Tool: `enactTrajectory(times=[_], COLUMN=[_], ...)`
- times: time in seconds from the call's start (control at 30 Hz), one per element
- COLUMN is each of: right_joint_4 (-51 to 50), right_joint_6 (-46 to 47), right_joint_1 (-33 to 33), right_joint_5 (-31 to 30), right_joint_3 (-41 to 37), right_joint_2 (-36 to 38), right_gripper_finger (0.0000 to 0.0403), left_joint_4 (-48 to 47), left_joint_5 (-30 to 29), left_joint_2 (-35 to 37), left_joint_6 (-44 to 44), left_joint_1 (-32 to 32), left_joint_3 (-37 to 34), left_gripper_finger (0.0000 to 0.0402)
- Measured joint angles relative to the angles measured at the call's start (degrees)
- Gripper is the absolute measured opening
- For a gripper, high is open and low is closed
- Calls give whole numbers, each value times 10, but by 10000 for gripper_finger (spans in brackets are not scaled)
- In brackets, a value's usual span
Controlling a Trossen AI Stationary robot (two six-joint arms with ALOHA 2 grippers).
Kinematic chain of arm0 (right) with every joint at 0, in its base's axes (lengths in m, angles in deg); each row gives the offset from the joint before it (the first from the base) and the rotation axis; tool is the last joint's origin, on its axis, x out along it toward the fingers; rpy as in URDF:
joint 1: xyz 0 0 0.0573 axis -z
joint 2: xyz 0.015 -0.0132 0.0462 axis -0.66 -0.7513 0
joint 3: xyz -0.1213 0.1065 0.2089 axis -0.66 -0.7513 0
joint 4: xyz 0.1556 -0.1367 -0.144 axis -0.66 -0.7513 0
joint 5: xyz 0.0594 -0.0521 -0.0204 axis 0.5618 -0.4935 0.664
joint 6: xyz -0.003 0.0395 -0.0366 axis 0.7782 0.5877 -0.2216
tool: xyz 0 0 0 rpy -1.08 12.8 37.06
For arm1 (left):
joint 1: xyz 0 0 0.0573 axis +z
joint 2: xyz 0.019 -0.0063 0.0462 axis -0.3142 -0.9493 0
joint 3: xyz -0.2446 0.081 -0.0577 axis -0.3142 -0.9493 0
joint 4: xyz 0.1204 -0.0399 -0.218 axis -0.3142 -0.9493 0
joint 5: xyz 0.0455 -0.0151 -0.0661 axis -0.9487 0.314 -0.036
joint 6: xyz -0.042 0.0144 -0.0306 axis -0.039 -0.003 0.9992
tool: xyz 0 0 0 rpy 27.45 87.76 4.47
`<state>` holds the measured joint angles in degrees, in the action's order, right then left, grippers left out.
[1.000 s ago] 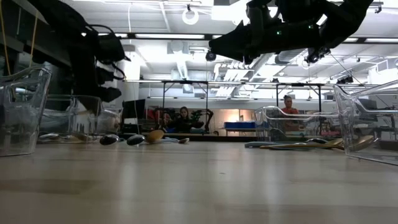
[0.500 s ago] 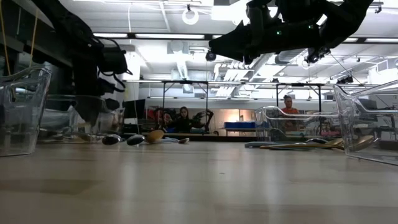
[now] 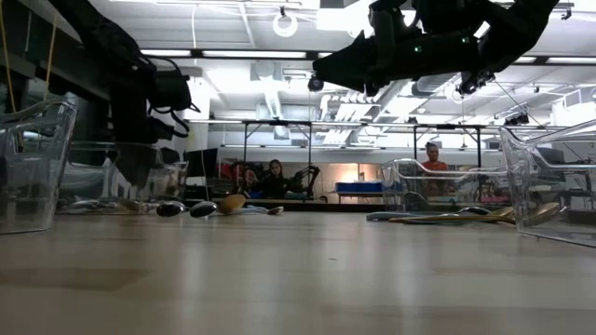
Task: Sort silverware by color (type)
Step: Put the light blue spoon into the bottom left transparent bin
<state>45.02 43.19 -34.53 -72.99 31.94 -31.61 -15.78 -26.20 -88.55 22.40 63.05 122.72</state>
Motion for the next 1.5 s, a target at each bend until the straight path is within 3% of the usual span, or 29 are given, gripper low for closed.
enactTrajectory(times=[0.23, 0.37, 0.6, 0.77, 0.9, 1.0, 1.5], right_joint_4=[1, 1, 1, 1, 1, 1, 22], right_joint_6=[-5, -7, -14, -11, -11, -11, -30], right_joint_1=[0, 0, 0, 0, 0, 0, 0], right_joint_5=[0, 0, 0, 0, 0, 0, -28], right_joint_3=[0, 0, 0, 0, 0, 0, 0], right_joint_2=[0, 0, 0, 0, 0, 0, 0], right_gripper_finger=[168, 168, 168, 168, 168, 168, 168], left_joint_4=[1, 48, 301, 560, 739, 809, 841], left_joint_5=[43, 88, 261, 318, 327, 323, 313], left_joint_2=[44, 92, 182, 210, 209, 204, 204], left_joint_6=[-18, -34, -98, -122, -151, -180, -228], left_joint_1=[-5, -27, -119, -201, -260, -294, -322], left_joint_3=[59, 78, 20, -82, -151, -182, -190], left_gripper_finger=[102, 102, 102, 102, 102, 102, 102])
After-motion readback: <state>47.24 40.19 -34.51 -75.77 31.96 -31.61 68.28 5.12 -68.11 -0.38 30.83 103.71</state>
